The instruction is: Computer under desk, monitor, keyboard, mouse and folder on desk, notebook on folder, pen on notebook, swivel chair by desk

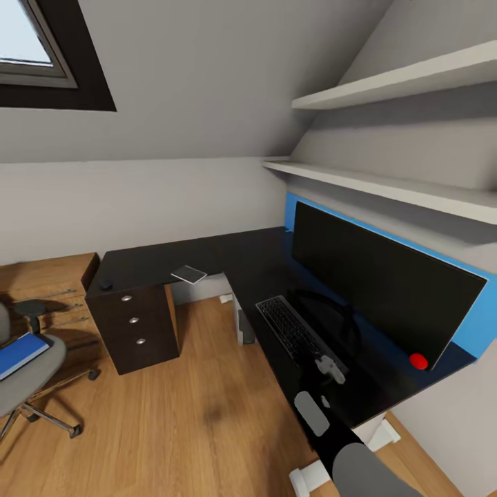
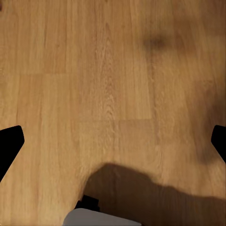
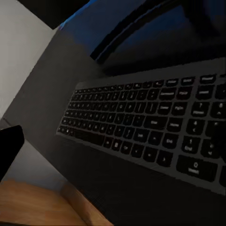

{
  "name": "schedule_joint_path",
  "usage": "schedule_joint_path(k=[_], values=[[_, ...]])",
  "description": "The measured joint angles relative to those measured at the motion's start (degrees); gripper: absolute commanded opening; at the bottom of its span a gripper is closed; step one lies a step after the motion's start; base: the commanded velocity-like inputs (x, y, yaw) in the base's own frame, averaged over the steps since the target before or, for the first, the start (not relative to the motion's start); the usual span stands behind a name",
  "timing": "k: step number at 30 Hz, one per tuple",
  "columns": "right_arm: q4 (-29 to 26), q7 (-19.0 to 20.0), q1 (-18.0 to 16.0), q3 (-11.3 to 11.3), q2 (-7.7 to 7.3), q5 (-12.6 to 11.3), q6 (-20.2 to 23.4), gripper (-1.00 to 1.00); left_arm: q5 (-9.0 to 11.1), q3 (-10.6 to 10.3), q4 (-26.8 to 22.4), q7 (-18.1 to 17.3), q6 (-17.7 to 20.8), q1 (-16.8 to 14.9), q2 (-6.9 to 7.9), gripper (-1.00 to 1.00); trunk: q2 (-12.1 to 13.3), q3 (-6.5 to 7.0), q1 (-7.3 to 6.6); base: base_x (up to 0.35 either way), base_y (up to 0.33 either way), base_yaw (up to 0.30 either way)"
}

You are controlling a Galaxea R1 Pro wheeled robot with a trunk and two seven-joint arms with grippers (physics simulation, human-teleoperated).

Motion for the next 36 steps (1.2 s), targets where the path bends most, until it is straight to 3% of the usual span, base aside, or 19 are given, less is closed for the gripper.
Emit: schedule_joint_path(k=[1, 4, 6, 9, 14, 17, 20, 21, 27, 31, 36], values=[[0.10, -1.13, 0.01, 4.09, 0.00, 3.70, 1.00, 1.00, -0.01, 0.00, 0.01, 0.00, 0.00, 0.00, 0.00, 1.00, 0.40, 0.18, -0.22, 0.000, 0.000, 0.000], [0.12, -2.05, 0.02, 9.83, 0.00, 6.69, 4.94, 1.00, -0.02, 0.00, 0.02, 0.00, 0.00, 0.01, 0.00, 1.00, 1.61, 0.72, -0.88, 0.000, 0.000, 0.000], [0.07, -2.37, 0.03, 12.11, 0.00, 7.58, 7.67, 1.00, -0.02, 0.00, 0.01, 0.00, 0.00, 0.01, 0.00, 1.00, 2.41, 1.08, -1.32, 0.000, 0.000, 0.000], [0.10, -2.73, 0.03, 13.82, 0.00, 8.26, 10.07, 1.00, -0.02, 0.00, 0.01, 0.00, 0.00, 0.02, 0.00, 1.00, 3.62, 1.62, -1.98, 0.000, 0.000, 0.000], [-0.01, -2.65, 0.03, 13.73, 0.00, 7.93, 10.80, 1.00, -0.02, 0.00, 0.01, 0.00, 0.00, 0.00, 0.00, 1.00, 5.62, 2.52, -3.08, 0.000, 0.000, 0.000], [-0.20, -3.69, 0.01, 10.98, 0.00, 5.27, 11.00, 1.00, -0.02, 0.00, 0.00, 0.00, 0.00, 0.01, 0.00, 1.00, 6.83, 3.06, -3.74, 0.000, 0.000, 0.000], [-0.37, -5.88, 0.02, 9.38, 0.00, 4.17, 11.78, 1.00, -0.02, 0.00, 0.01, 0.00, 0.00, 0.01, 0.00, 1.00, 8.04, 3.60, -4.40, 0.000, 0.000, 0.000], [-0.42, -7.65, 0.02, 9.40, 0.00, 4.37, 13.96, 1.00, -0.02, 0.00, 0.01, 0.00, 0.00, 0.01, 0.00, 1.00, 8.44, 3.78, -4.62, 0.000, 0.000, 0.000], [-2.05, -11.70, -0.07, 14.31, 0.00, 11.80, 29.46, 1.00, -0.09, 0.00, 0.00, 0.00, -0.05, 0.03, 0.00, 1.00, 10.06, 4.51, -5.50, 0.000, 0.000, 0.000], [-4.68, -13.29, -0.07, 15.76, 0.00, 14.20, 33.09, 1.00, -0.12, 0.06, 0.00, -0.04, -0.17, 0.00, 0.00, 1.00, 10.06, 4.51, -5.50, 0.000, 0.000, 0.000], [-5.54, -13.67, -0.01, 16.52, 0.00, 15.74, 33.87, 1.00, -0.12, 0.09, 0.00, -0.08, -0.23, 0.01, 0.00, 1.00, 10.06, 4.51, -5.50, 0.000, 0.000, 0.000]])
